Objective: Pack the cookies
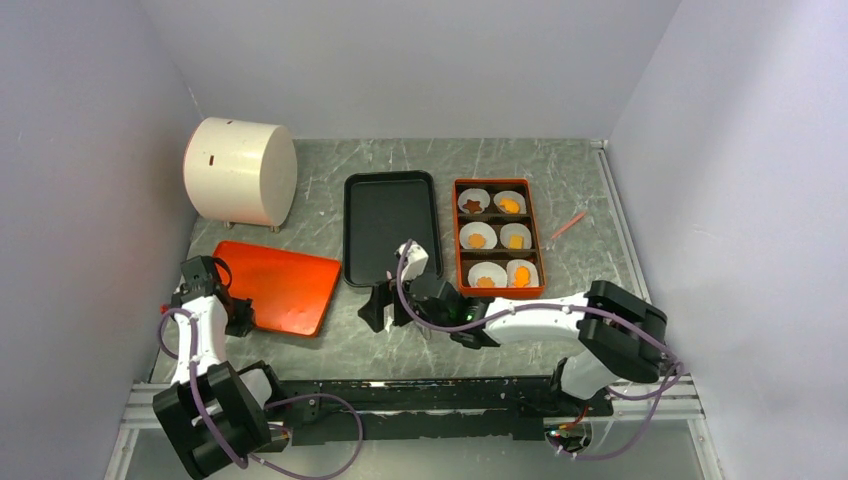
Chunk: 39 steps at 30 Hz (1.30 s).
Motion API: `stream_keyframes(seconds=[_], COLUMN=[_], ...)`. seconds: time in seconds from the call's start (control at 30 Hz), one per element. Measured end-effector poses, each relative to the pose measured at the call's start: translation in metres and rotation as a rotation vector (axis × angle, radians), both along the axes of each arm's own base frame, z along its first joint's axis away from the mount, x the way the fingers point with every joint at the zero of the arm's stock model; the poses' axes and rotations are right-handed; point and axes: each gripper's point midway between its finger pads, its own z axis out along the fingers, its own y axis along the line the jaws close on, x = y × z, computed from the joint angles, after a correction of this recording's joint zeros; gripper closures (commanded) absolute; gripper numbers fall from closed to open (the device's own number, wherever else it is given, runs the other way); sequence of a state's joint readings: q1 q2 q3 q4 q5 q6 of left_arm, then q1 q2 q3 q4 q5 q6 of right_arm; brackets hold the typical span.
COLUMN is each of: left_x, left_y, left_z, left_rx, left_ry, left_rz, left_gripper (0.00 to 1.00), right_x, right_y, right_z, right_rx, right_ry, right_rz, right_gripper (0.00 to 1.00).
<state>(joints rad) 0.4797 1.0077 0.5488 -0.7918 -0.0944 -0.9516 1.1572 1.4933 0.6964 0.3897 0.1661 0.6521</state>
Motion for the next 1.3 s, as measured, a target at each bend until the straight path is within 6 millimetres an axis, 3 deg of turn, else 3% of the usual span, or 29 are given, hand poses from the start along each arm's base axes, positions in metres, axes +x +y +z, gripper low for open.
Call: stream_keyframes(seconds=[0.7,0.9,1.03,1.2,1.3], left_x=[0.022,0.024,0.026,0.028,0.028], left_y=[-0.036,-0.042,-0.046,-0.052,-0.058], left_z=[0.015,0.018,0.02,0.022,0.021], left_rx=[-0.198,-0.224,-0.234,-0.255,-0.276], left_ry=[-0.126,-0.142,-0.158,-0.177,-0.185], left_rz=[-0.1,-0.117,-0.134,-0.156,-0.171], left_gripper=[0.95,0.95,0.95,0.95,0.95], right_x=[0.029,0.044,0.05,0.055,0.056], right_y=[0.059,0.067,0.069,0.08,0.084], right_z=[-0.022,-0.041,-0.045,-0.033,-0.027], right_rx=[0.075,0.104,0.121,0.183,0.22], right_ry=[0.14,0.218,0.248,0.26,0.269], right_rz=[0.037,0.008,-0.009,-0.003,0.002], right_gripper=[0.05,0.09,0.13,0.21,0.31])
